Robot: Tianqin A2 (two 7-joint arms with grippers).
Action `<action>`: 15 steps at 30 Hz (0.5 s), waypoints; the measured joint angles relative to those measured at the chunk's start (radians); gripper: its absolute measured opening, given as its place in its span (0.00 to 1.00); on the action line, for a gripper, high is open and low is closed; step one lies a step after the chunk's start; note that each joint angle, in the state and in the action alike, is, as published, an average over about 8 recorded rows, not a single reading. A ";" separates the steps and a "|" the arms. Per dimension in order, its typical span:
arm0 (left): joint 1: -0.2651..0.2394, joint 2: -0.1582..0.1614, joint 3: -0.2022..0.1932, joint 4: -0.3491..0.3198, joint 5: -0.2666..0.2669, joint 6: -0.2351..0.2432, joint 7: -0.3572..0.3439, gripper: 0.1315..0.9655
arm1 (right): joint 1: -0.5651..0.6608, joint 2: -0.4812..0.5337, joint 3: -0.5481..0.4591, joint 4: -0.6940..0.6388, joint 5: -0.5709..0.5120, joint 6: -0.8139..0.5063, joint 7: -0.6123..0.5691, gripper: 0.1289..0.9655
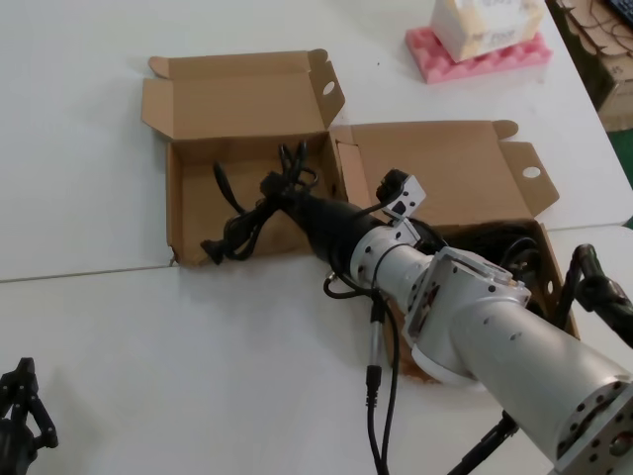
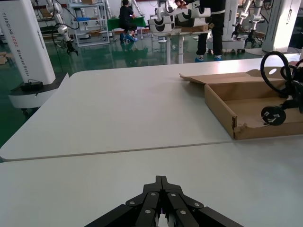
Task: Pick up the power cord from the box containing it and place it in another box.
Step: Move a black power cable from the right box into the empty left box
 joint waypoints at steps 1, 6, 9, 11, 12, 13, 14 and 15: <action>0.000 0.000 0.000 0.000 0.000 0.000 0.000 0.04 | -0.001 0.000 0.001 -0.002 0.000 -0.003 0.000 0.06; 0.000 0.000 0.000 0.000 0.000 0.000 0.000 0.04 | -0.003 0.000 0.010 -0.011 0.000 -0.017 0.000 0.10; 0.000 0.000 0.000 0.000 0.000 0.000 0.000 0.04 | 0.001 0.000 0.015 -0.016 0.000 -0.023 0.000 0.14; 0.000 0.000 0.000 0.000 0.000 0.000 0.000 0.04 | 0.004 0.000 0.018 -0.017 0.000 -0.024 0.000 0.17; 0.000 0.000 0.000 0.000 0.000 0.000 0.000 0.04 | 0.006 0.000 0.019 -0.017 0.000 -0.024 0.000 0.19; 0.000 0.000 0.000 0.000 0.000 0.000 0.000 0.04 | 0.009 0.000 0.021 -0.016 0.000 -0.024 0.000 0.19; 0.000 0.000 0.000 0.000 0.000 0.000 0.000 0.04 | 0.012 0.000 0.023 -0.015 0.000 -0.024 0.000 0.19; 0.000 0.000 0.000 0.000 0.000 0.000 0.000 0.04 | 0.014 0.000 0.025 -0.014 0.000 -0.023 0.000 0.19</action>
